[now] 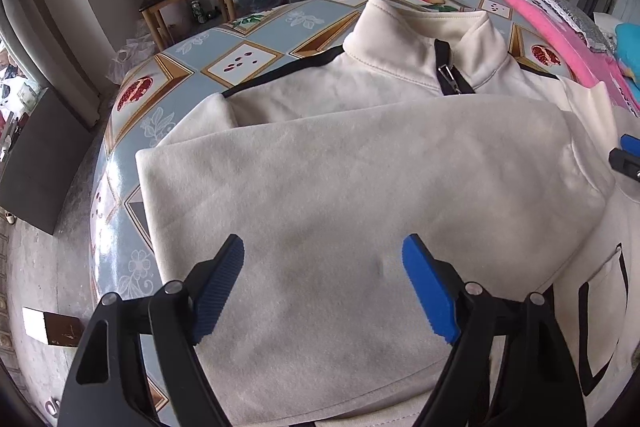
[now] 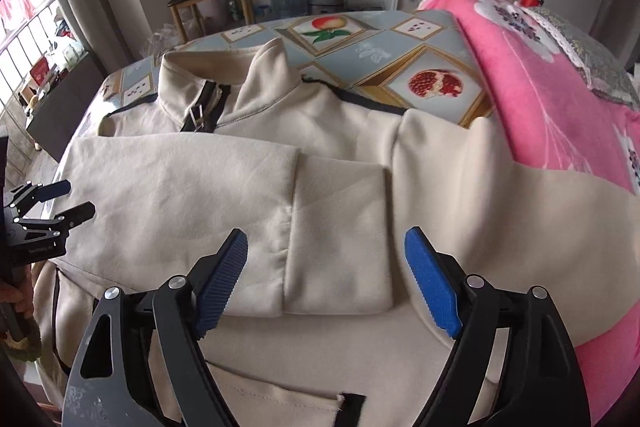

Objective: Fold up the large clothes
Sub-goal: 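Move the right gripper to the other sleeve on the pink blanket and grasp it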

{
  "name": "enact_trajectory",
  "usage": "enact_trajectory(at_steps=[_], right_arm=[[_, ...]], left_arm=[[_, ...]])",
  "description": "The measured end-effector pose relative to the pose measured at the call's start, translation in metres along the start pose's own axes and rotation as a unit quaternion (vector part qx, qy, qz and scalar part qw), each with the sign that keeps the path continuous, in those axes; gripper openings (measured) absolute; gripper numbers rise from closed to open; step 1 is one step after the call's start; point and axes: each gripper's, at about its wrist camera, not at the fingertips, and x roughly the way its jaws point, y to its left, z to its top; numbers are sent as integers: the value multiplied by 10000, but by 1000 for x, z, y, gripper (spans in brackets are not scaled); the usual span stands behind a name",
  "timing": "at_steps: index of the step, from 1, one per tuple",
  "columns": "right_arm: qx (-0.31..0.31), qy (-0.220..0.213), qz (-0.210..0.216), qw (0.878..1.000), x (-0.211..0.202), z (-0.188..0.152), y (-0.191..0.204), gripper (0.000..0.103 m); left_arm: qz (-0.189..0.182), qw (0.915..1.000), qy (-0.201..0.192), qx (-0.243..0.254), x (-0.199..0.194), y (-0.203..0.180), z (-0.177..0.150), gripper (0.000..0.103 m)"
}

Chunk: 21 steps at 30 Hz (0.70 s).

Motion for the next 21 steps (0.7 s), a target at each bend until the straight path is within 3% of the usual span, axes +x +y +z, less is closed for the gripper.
enact_trajectory(at_steps=[6,9,12,15,18,21], right_arm=[[814,-126,-391,9958,-39,2,-91,79],[1617,-167,-686,9843,-59,-5,-163,79],[2554,-228,-964,9617,-77,-18,-239,79],[3566,-297,-1038,9280,-89,-39,-310,79],[4194,-363,-1137,8999,-93,-59,-357,79],[4541,-391,-1223,8817,-90,-72,-386,74]], left_arm=[[-72,9999,64,56,7,-9,-3,80],[-92,9999,83,48,10,-9,-5,80],[-123,9999,71,51,11,-8,-5,80],[-115,9998,90,97,11,-8,-4,80],[-104,9998,102,126,12,-9,-4,80],[-107,9998,116,120,12,-9,-3,81]])
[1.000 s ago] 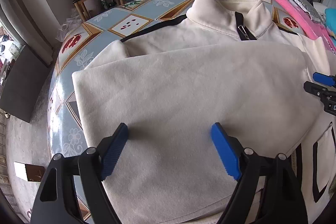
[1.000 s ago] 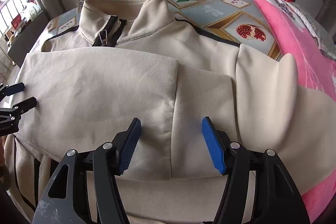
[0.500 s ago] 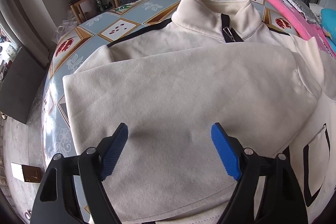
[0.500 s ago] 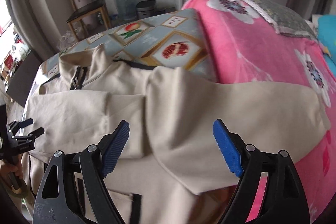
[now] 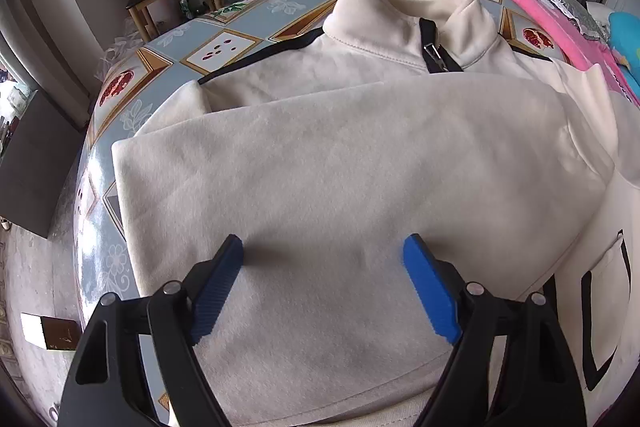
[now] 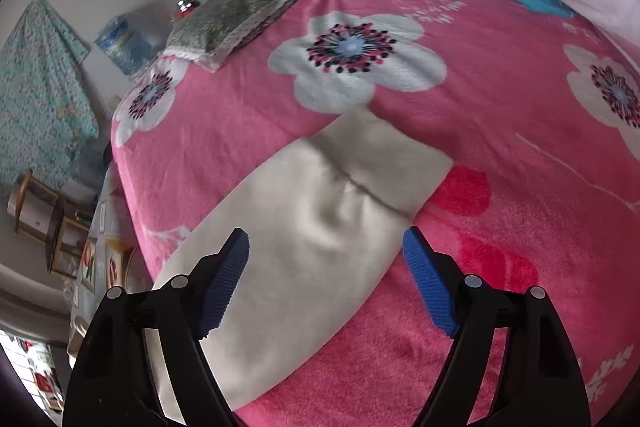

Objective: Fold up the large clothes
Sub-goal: 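Move the right gripper to the other sleeve on the pink blanket and grasp it, then lift the grasped sleeve and fold it across the jacket body with the right gripper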

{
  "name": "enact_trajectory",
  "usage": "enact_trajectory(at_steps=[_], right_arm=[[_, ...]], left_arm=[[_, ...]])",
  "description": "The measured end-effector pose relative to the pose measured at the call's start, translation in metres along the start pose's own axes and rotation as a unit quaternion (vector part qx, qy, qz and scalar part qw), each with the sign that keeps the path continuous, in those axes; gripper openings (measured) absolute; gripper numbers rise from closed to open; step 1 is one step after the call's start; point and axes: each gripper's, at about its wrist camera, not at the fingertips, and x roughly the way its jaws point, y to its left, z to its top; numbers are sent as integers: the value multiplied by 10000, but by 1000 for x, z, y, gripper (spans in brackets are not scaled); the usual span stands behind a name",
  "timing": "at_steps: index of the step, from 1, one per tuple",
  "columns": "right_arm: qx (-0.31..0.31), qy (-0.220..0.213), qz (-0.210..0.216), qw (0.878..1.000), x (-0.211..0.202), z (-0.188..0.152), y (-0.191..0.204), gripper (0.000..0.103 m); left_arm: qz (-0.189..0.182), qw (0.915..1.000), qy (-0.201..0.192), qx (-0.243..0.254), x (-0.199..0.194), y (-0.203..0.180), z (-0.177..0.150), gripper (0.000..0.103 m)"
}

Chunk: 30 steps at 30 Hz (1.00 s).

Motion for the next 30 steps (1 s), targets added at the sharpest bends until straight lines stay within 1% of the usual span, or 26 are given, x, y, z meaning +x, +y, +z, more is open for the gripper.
enact_trajectory(at_steps=[5,8,10,11,13,14,15,16,19,22,26,30], right_arm=[[491,136,-117,9986,28,11,-27,66],[743,263,-166,9967,44,10,-39,56],[801,322,-267,9959,54,6,-44,45],[788,300,-309,9960,57,4,-44,44],[658,190,-366,9970,56,1,-42,32],[563,129,-394,9976,55,0,-39,29],[474,86,-415,9980,53,-1,-36,19],[380,44,-432,9983,50,-1,-33,15],[101,-248,-512,9983,37,0,-21,13],[-181,-623,-493,9967,13,3,-4,12],[-631,-1110,-275,9914,-32,3,32,12],[-1051,-1472,161,9834,-77,-5,79,12]], left_arm=[[-8,10000,29,-44,1,1,1,81],[35,10000,33,-43,1,-1,1,81],[40,10000,29,-44,1,0,0,81],[37,10000,27,-47,1,0,0,81],[48,10000,17,-49,1,0,0,82],[63,10000,12,-48,1,0,0,82],[80,10000,5,-47,1,-1,0,82],[99,9999,-7,-49,1,-1,0,82],[128,9999,-54,-72,1,-2,0,83],[140,9998,-71,-106,1,-2,1,83],[221,9997,-118,-19,-3,-5,1,83],[130,9998,-171,23,-12,-4,-3,82]])
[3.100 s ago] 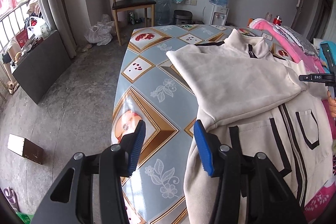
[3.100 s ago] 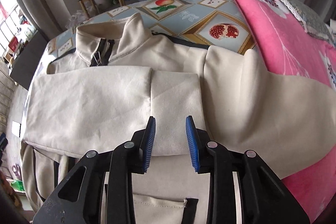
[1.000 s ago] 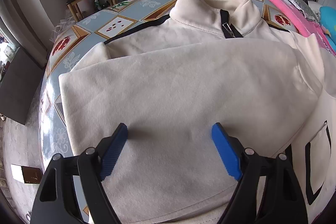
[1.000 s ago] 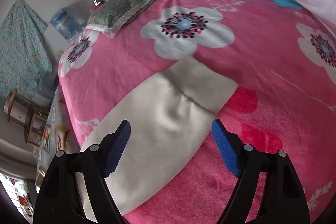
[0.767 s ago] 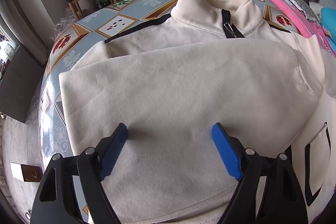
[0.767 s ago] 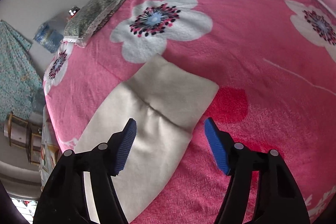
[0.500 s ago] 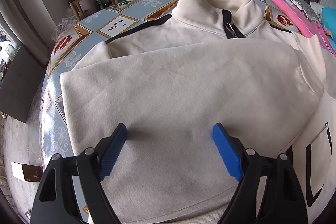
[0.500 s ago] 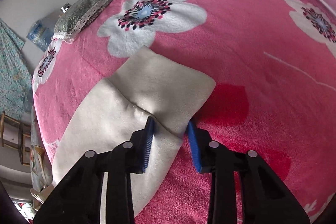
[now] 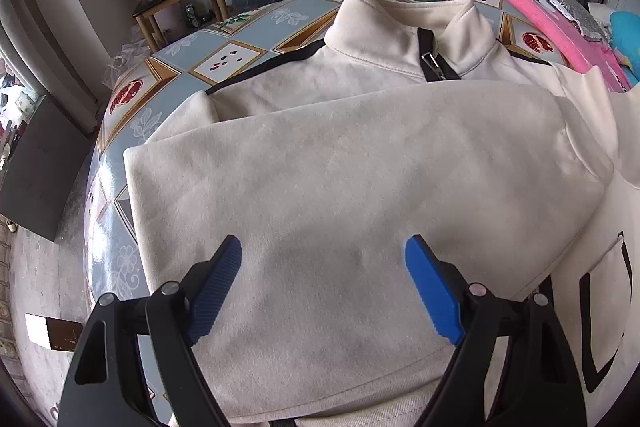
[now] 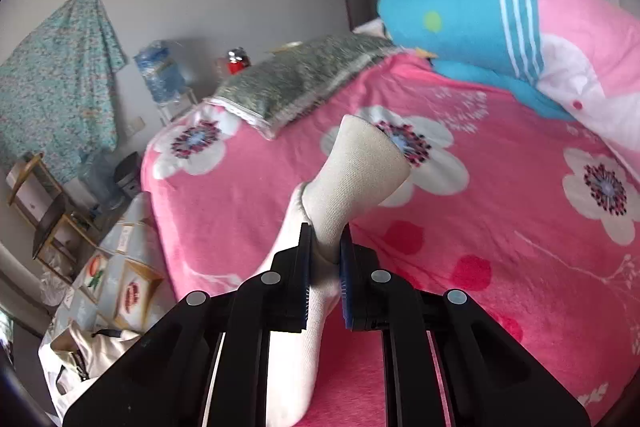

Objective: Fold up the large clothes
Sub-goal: 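Lift the grasped sleeve and fold it across the jacket body with the right gripper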

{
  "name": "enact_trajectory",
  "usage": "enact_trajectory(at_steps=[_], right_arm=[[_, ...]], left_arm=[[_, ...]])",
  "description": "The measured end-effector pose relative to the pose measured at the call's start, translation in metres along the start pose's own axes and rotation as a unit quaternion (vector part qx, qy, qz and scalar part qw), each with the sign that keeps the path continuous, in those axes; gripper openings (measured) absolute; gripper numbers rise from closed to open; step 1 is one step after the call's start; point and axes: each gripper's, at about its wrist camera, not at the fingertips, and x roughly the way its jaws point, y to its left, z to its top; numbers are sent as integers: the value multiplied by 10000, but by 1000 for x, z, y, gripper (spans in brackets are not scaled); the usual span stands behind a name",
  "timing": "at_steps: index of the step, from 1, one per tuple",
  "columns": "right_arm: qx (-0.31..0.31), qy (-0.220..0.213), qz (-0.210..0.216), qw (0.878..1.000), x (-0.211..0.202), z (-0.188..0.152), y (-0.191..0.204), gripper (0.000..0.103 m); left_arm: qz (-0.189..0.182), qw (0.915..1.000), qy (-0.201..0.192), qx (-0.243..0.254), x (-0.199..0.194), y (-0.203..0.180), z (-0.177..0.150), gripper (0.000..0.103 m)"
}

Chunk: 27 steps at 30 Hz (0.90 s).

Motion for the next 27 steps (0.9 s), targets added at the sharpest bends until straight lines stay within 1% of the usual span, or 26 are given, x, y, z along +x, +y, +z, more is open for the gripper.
enact_trajectory(at_steps=[4,7,12,16,20,23,24,25,27], right_arm=[[-464,-277,631,9965,-40,6,63,12],[-850,-417,1196,9883,-70,2,115,12],[-1516,-419,2009,9669,-106,-21,202,12],[-1895,-152,2528,9487,-105,-55,256,12],[-2246,312,2863,9309,-85,-104,302,12],[-2557,886,2994,9149,-60,-160,333,12],[-2692,1151,3029,9070,-54,-182,344,12],[-2829,1485,3066,8966,-43,-205,351,15],[-3032,2153,3142,8735,-28,-247,360,19]], left_arm=[[-107,9999,-30,26,-8,4,-6,82],[-153,9999,9,13,-10,8,-10,79],[-334,9993,-25,-137,-17,21,-18,71],[-484,9987,-47,-160,-23,31,-26,65],[-611,9979,-62,-225,-31,45,-35,59],[-702,9970,-66,-309,-38,57,-40,57],[-735,9967,-77,-329,-40,60,-42,57],[-779,9963,-96,-345,-43,63,-42,57],[-909,9950,-181,-380,-49,68,-41,57]])
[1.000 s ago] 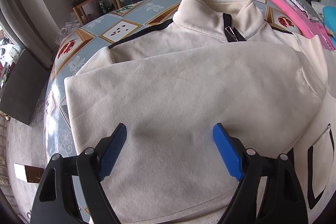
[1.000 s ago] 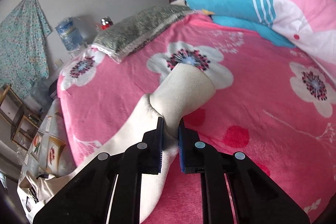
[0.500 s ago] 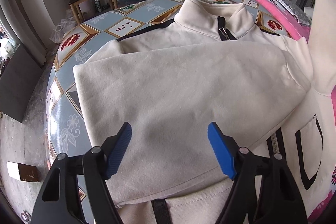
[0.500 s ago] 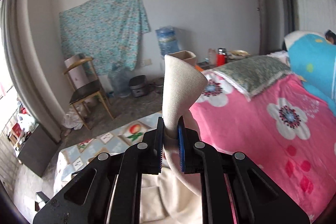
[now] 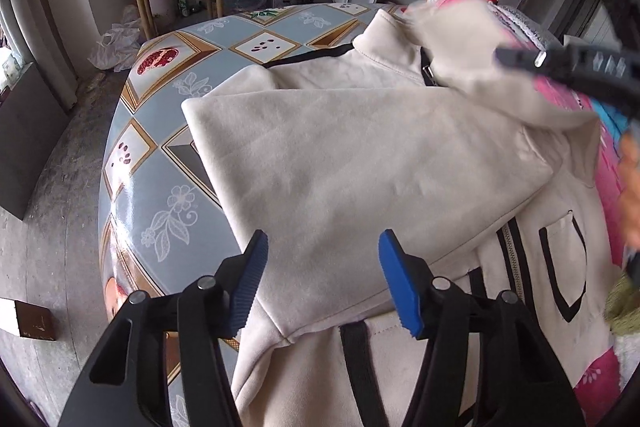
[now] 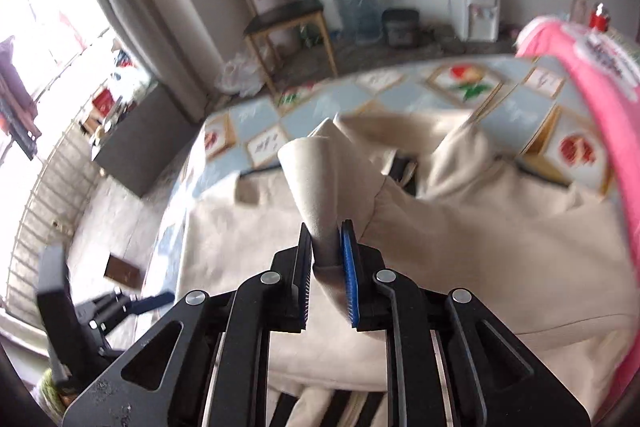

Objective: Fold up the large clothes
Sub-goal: 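Lift the grasped sleeve and fold it across the jacket body with the right gripper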

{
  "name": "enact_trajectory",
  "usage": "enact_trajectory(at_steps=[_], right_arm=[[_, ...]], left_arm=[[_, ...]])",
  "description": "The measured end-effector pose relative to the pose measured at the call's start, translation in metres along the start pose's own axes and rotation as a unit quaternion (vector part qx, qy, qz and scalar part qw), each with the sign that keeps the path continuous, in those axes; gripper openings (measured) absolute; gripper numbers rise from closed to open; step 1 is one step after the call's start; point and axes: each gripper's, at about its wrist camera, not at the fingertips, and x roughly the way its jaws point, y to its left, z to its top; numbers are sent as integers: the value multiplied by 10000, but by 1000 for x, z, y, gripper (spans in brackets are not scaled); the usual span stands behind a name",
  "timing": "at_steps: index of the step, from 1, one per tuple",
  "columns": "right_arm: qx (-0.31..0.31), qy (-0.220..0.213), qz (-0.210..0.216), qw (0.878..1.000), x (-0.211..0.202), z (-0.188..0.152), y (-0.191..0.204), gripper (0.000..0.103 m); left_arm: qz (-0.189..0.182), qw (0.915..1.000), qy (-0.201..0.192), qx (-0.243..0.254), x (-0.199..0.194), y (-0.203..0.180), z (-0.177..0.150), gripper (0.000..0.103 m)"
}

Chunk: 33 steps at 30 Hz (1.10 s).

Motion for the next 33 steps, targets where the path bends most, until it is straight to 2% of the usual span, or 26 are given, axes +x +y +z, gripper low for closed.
enact_trajectory(at_steps=[2,3,5,6,7,10,13,16,19,23,25,28,29,30,33], right_arm=[[-40,585,215,9980,26,-19,2,25],[-42,680,334,9971,29,-27,1,26],[-34,652,529,9965,18,-36,-9,37],[-16,573,575,9967,7,-39,-18,46],[19,461,620,9970,-6,-42,-25,49],[173,222,673,9973,-39,-56,-48,51],[354,251,521,9977,-55,-76,-74,51],[452,362,287,9979,-52,-101,-91,51],[471,382,120,9981,-53,-126,-102,51],[440,236,-54,9987,-57,-144,-106,51],[455,153,-67,9988,-59,-149,-106,51],[519,62,-127,9986,-58,-155,-108,51],[550,47,-135,9984,-57,-156,-109,51],[575,49,-142,9982,-55,-157,-111,51],[632,29,-135,9979,-53,-159,-115,50]], left_arm=[[-178,9998,-92,-33,-6,2,4,57],[-284,9995,-116,-63,-8,2,6,57],[-498,9986,-147,-121,-10,0,12,56],[-604,9980,-142,-140,-9,-3,17,57],[-714,9972,-128,-163,-7,-6,21,57],[-1053,9939,-41,-334,4,-17,38,56],[-1379,9874,214,-748,31,-17,56,56],[-1479,9817,453,-1109,57,-17,69,56],[-1460,9793,630,-1252,75,-20,79,54],[-1245,9788,881,-1364,92,-24,84,42],[-1115,9807,854,-1357,93,-27,86,40],[-842,9841,861,-1307,94,-33,86,26],[-797,9847,858,-1290,94,-34,86,14],[-833,9843,854,-1300,94,-33,86,10],[-1085,9847,656,-1195,85,-37,89,6]])
